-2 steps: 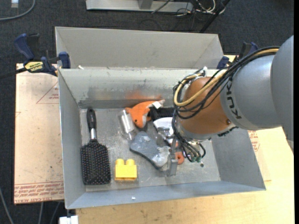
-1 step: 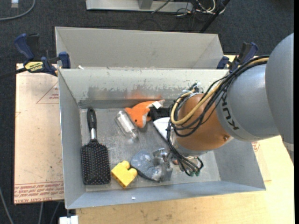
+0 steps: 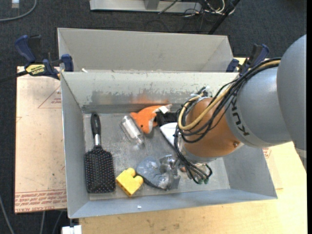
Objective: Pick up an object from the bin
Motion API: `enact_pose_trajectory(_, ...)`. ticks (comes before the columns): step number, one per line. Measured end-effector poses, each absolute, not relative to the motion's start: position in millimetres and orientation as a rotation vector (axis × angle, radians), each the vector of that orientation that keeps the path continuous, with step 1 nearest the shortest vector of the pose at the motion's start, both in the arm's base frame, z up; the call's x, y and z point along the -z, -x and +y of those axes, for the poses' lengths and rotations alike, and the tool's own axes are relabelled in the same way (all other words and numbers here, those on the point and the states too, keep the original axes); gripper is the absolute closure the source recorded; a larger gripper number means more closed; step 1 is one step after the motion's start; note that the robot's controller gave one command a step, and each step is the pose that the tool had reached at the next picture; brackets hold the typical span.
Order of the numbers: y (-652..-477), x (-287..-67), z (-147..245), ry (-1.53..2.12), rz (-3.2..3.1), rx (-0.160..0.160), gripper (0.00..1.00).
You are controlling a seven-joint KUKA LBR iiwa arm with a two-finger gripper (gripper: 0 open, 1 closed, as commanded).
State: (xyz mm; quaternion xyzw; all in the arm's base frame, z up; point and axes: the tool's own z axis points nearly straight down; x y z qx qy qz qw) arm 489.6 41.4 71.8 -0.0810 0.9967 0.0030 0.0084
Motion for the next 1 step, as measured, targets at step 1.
enact_pose_trajectory(1,-500.4,-227.5,56.0,0.215,3.111,-0.011,1.0)
